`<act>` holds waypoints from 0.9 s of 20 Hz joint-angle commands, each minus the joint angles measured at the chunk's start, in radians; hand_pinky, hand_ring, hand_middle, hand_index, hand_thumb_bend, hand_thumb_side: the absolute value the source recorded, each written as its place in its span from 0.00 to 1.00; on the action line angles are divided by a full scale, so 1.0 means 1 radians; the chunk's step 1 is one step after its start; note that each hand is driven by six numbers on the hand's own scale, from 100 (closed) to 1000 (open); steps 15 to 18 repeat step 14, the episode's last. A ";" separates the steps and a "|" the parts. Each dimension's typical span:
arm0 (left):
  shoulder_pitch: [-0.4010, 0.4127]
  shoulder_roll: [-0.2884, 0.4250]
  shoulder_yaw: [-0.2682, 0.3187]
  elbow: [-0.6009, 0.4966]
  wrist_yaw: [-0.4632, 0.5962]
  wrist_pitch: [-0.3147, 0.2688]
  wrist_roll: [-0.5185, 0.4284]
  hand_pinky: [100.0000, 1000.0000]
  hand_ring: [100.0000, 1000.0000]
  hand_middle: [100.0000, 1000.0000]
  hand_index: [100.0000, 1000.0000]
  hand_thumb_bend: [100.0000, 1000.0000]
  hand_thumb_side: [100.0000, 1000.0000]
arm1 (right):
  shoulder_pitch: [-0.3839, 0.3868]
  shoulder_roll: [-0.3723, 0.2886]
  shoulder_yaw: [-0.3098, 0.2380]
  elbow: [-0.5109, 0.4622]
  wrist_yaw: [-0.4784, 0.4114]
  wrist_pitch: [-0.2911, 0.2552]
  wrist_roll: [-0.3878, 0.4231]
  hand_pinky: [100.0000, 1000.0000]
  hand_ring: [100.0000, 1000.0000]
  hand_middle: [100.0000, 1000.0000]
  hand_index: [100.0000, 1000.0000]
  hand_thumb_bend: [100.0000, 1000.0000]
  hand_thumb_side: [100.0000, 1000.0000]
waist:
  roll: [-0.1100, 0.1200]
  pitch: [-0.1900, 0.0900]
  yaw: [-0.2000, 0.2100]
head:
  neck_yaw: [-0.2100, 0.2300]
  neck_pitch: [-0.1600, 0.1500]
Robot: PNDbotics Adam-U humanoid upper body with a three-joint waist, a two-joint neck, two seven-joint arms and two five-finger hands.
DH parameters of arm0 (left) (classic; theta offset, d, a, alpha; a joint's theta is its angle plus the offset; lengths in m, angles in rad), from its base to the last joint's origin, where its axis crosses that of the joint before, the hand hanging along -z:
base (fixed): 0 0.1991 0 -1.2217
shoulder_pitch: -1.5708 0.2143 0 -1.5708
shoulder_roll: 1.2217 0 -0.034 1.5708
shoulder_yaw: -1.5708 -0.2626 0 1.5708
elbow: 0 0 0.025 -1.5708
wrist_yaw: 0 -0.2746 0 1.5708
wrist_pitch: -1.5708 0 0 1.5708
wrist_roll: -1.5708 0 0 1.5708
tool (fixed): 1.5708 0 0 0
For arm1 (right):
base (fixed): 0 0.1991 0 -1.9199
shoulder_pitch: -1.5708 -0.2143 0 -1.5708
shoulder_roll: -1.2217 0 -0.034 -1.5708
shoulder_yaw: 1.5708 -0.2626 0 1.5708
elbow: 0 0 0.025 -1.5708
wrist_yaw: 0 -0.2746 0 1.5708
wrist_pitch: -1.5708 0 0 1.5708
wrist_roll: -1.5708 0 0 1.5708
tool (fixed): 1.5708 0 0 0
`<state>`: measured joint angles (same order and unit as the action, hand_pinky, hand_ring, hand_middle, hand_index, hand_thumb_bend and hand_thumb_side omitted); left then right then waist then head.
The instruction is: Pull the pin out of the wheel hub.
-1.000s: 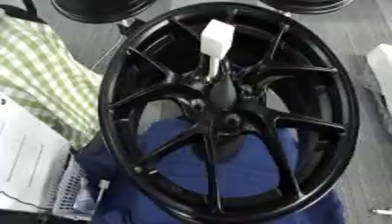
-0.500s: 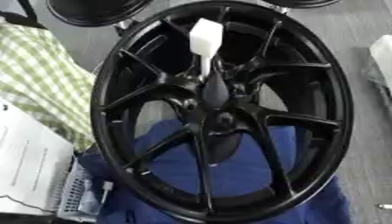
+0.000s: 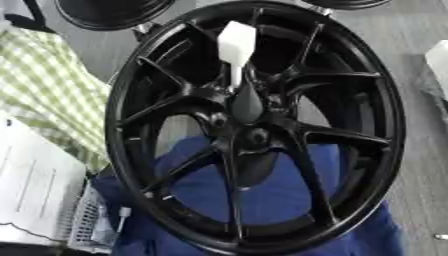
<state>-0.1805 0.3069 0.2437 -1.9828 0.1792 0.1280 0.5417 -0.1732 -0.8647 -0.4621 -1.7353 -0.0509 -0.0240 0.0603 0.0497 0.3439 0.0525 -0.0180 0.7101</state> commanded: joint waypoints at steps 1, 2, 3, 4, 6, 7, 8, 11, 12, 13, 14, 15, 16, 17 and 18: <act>-0.006 0.020 0.004 -0.017 -0.003 -0.001 -0.005 0.55 0.60 0.55 0.70 0.33 0.53 | -0.011 -0.043 -0.005 -0.022 0.005 0.017 -0.010 0.90 0.86 0.81 0.86 0.00 0.00 | -0.006 -0.018 0.002 | 0.004 -0.008; -0.006 0.020 0.004 -0.017 -0.003 0.000 -0.005 0.55 0.60 0.55 0.70 0.33 0.53 | -0.012 -0.041 -0.006 -0.020 0.016 0.022 -0.016 0.90 0.85 0.80 0.86 0.00 0.00 | -0.006 -0.018 0.001 | 0.004 -0.007; -0.006 0.020 0.004 -0.017 -0.003 0.000 -0.005 0.55 0.60 0.55 0.70 0.33 0.53 | -0.012 -0.039 -0.007 -0.020 0.022 0.027 -0.024 0.90 0.85 0.79 0.86 0.00 0.00 | -0.007 -0.017 0.001 | 0.004 -0.007; -0.006 0.021 0.003 -0.017 -0.003 0.000 -0.005 0.55 0.60 0.55 0.70 0.33 0.53 | -0.013 -0.036 -0.007 -0.020 0.021 0.031 -0.033 0.89 0.83 0.78 0.85 0.00 0.07 | -0.007 -0.018 0.001 | 0.004 -0.006; -0.007 0.021 0.003 -0.017 -0.003 0.000 -0.006 0.55 0.60 0.55 0.70 0.33 0.53 | -0.014 -0.035 -0.003 -0.023 0.006 0.037 -0.054 0.89 0.82 0.77 0.85 0.00 0.12 | -0.007 -0.018 0.002 | 0.004 -0.006; -0.007 0.021 0.002 -0.017 -0.003 -0.001 -0.007 0.55 0.60 0.55 0.70 0.33 0.53 | -0.016 -0.035 0.000 -0.026 -0.002 0.039 -0.061 0.89 0.80 0.74 0.83 0.00 0.16 | -0.007 -0.018 0.002 | 0.003 -0.006; -0.008 0.021 0.002 -0.017 -0.003 -0.001 -0.007 0.55 0.60 0.55 0.70 0.33 0.53 | -0.020 -0.035 0.005 -0.032 -0.012 0.039 -0.066 0.88 0.79 0.73 0.83 0.00 0.17 | -0.007 -0.019 0.003 | 0.002 -0.007; -0.008 0.022 0.001 -0.017 -0.004 -0.001 -0.008 0.55 0.60 0.55 0.70 0.33 0.53 | -0.025 -0.035 0.014 -0.044 -0.040 0.044 -0.076 0.88 0.79 0.73 0.83 0.00 0.17 | -0.007 -0.019 0.003 | 0.001 -0.008; -0.009 0.022 0.001 -0.017 -0.003 -0.001 -0.009 0.55 0.60 0.55 0.70 0.33 0.53 | -0.027 -0.035 0.016 -0.047 -0.045 0.044 -0.077 0.87 0.75 0.67 0.79 0.00 0.23 | -0.006 -0.020 0.003 | -0.001 -0.007; -0.011 0.021 -0.003 -0.017 -0.002 -0.001 -0.012 0.55 0.60 0.55 0.70 0.33 0.53 | -0.037 -0.028 0.027 -0.058 -0.055 0.038 -0.072 0.87 0.74 0.66 0.79 0.00 0.25 | -0.006 -0.022 0.011 | -0.010 -0.007; -0.012 0.021 -0.005 -0.017 -0.002 -0.001 -0.014 0.55 0.60 0.55 0.70 0.33 0.53 | -0.054 -0.017 0.044 -0.075 -0.067 0.032 -0.064 0.87 0.74 0.66 0.79 0.00 0.27 | -0.006 -0.022 0.014 | -0.013 -0.009; -0.012 0.021 -0.005 -0.017 -0.002 -0.001 -0.014 0.55 0.60 0.55 0.70 0.33 0.53 | -0.054 -0.017 0.044 -0.075 -0.067 0.032 -0.064 0.87 0.74 0.66 0.79 0.00 0.27 | -0.006 -0.022 0.014 | -0.013 -0.009; -0.012 0.021 -0.005 -0.017 -0.002 -0.001 -0.014 0.55 0.60 0.55 0.70 0.33 0.53 | -0.054 -0.017 0.044 -0.075 -0.067 0.032 -0.064 0.87 0.74 0.66 0.79 0.00 0.27 | -0.006 -0.022 0.014 | -0.013 -0.009; -0.012 0.021 -0.005 -0.017 -0.002 -0.001 -0.014 0.55 0.60 0.55 0.70 0.33 0.53 | -0.054 -0.017 0.044 -0.075 -0.067 0.032 -0.064 0.87 0.74 0.66 0.79 0.00 0.27 | -0.006 -0.022 0.014 | -0.013 -0.009; -0.012 0.021 -0.005 -0.017 -0.002 -0.001 -0.014 0.55 0.60 0.55 0.70 0.33 0.53 | -0.054 -0.017 0.044 -0.075 -0.067 0.032 -0.064 0.87 0.74 0.66 0.79 0.00 0.27 | -0.006 -0.022 0.014 | -0.013 -0.009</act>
